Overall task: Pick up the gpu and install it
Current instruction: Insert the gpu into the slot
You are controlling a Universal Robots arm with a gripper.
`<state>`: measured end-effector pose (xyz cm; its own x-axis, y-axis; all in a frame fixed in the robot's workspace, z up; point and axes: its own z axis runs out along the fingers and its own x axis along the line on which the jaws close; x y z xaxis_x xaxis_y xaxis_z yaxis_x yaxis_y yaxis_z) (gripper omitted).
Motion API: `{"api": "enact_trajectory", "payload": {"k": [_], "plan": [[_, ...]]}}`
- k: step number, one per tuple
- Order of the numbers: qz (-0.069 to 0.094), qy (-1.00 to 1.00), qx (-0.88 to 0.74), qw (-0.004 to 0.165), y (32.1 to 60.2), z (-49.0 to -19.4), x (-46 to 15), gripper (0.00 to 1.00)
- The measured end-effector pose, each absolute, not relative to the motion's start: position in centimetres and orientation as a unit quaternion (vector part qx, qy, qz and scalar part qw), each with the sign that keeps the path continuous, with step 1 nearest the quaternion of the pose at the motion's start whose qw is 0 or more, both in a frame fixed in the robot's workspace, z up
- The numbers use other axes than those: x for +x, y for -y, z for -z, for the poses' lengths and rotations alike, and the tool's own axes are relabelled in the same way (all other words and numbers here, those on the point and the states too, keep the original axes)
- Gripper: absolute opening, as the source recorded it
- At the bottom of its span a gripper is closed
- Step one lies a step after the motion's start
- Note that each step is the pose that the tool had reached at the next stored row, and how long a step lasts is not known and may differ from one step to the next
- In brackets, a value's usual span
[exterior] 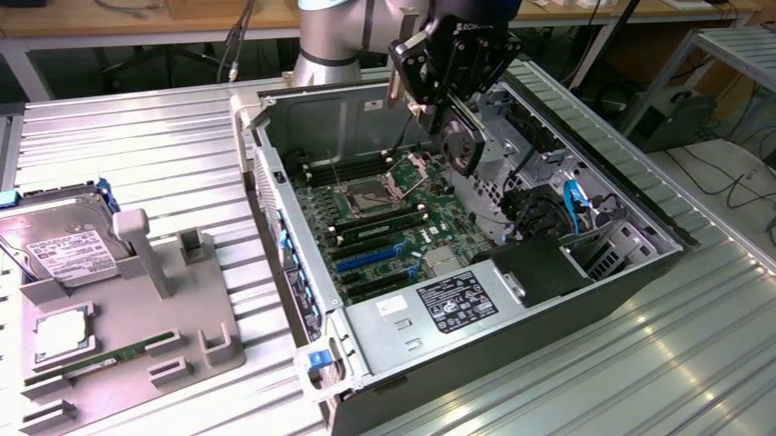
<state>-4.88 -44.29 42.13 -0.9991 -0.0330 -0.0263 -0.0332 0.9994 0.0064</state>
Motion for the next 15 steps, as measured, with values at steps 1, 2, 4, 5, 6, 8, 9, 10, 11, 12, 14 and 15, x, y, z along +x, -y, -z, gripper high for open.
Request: {"api": "enact_trajectory", "payload": {"k": [1,2,4,5,6,8,9,10,11,12,14,15], "plan": [[-0.003,-1.0,-0.017,0.013,44.29,-42.12,-4.88,0.28],[-0.003,-1.0,-0.017,0.013,44.29,-42.13,-4.87,0.28],[-0.004,-0.999,-0.03,0.013,44.28,-42.12,-4.88,0.28],[-0.004,-0.999,-0.038,0.013,44.29,-42.13,-4.88,0.28],[-0.004,-0.999,-0.05,0.013,44.3,-42.13,-4.88,0.28],[-0.004,-0.998,-0.067,0.013,44.31,-42.13,-4.88,0.28],[-0.004,-0.997,-0.077,0.013,44.32,-42.13,-4.88,0.28],[-0.004,-0.996,-0.087,0.013,44.33,-42.12,-4.88,0.28],[-0.004,-0.995,-0.095,0.013,44.33,-42.13,-4.88,0.28],[-0.004,-0.994,-0.105,0.013,44.35,-42.12,-4.88,0.28],[-0.005,-0.991,-0.131,0.013,44.37,-42.12,-4.88,0.28],[-0.005,-0.99,-0.14,0.013,44.37,-42.12,-4.88,0.28]]}}
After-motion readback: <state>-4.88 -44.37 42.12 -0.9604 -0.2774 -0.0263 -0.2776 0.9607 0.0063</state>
